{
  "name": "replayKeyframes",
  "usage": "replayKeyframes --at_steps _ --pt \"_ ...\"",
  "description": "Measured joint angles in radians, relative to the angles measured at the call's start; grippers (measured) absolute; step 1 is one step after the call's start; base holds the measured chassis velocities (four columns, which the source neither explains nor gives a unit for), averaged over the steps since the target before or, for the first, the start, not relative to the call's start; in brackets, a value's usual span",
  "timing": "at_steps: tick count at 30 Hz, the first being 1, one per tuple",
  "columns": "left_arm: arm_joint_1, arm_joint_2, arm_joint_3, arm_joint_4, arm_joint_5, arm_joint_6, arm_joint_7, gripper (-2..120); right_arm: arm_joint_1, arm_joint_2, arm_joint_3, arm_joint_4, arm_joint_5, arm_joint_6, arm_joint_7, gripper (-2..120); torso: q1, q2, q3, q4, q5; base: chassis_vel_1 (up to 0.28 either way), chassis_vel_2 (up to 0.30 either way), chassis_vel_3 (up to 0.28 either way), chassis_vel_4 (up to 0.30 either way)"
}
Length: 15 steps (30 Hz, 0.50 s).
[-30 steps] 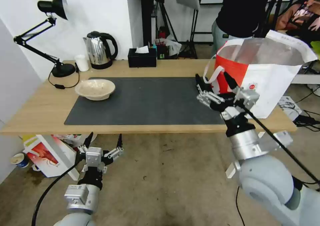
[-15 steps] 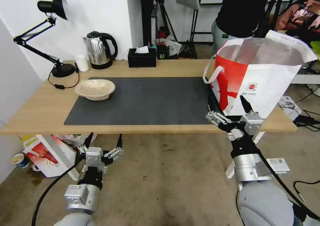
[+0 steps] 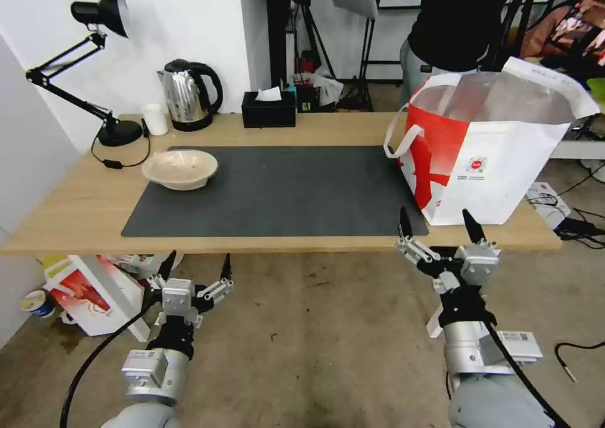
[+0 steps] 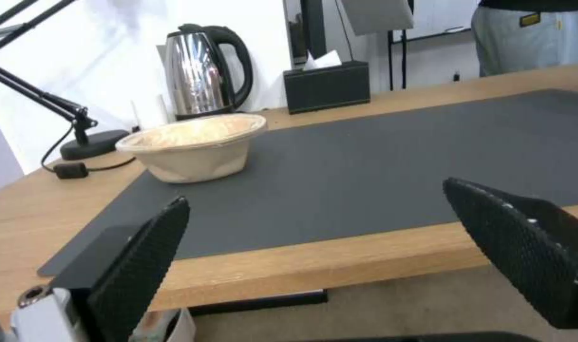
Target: Pick up the trash from the table and place it into the takeout bag.
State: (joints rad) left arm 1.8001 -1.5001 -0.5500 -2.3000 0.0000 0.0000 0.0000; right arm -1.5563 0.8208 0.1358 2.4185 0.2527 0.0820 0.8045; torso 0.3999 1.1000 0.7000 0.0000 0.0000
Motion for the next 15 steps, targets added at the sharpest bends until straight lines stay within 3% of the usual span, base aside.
replayKeyframes --at_steps 15 --pt "0.0 0.0 0.0 0.0 0.0 0.0 0.0 100 -0.021 -0.007 -0.032 -0.035 -0.041 -0.017 0.05 100 0.0 0.0 0.0 0.0 0.0 0.0 0.0 0.0 0.0"
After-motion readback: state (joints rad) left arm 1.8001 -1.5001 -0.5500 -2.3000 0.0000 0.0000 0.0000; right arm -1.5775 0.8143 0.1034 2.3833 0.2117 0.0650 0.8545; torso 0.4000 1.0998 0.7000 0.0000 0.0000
